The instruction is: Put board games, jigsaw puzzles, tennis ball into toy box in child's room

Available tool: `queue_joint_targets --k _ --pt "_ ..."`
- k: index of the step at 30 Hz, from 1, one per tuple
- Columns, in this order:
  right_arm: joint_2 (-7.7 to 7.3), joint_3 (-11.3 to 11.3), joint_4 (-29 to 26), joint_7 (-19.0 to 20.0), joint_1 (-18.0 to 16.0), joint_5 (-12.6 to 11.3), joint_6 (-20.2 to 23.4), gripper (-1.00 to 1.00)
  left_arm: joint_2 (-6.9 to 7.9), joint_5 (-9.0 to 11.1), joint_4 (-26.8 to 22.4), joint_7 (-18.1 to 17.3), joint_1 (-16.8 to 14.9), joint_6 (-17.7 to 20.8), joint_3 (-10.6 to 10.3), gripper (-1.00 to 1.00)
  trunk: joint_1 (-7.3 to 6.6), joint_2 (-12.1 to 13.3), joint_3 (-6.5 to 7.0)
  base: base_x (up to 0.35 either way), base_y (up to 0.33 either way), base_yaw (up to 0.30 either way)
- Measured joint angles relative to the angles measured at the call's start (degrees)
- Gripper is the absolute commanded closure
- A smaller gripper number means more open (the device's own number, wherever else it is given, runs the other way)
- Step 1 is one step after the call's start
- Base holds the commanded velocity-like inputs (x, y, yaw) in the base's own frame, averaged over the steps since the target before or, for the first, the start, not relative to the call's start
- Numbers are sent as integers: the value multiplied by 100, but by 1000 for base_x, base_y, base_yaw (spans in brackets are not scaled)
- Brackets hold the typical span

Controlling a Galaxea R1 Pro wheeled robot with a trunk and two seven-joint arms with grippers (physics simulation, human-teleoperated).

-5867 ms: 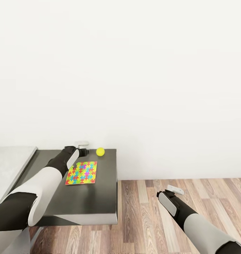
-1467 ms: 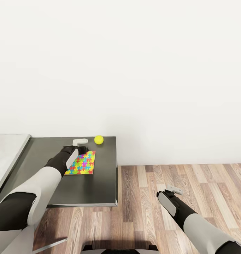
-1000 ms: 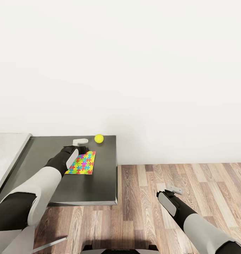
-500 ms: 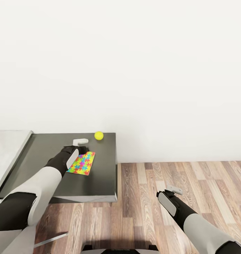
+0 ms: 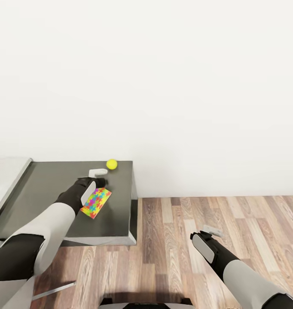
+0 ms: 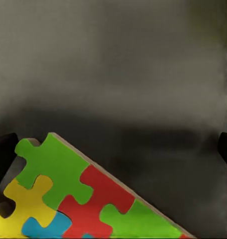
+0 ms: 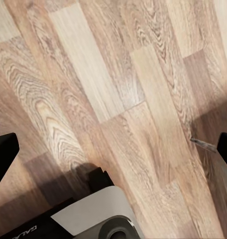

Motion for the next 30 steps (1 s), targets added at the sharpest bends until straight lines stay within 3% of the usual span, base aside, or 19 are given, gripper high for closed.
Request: queue_joint_targets --k 30 --pt "0 1 1 2 0 0 -5 -100 -1 20 0 -3 0 3 2 -100 0 -1 0 -28 -15 0"
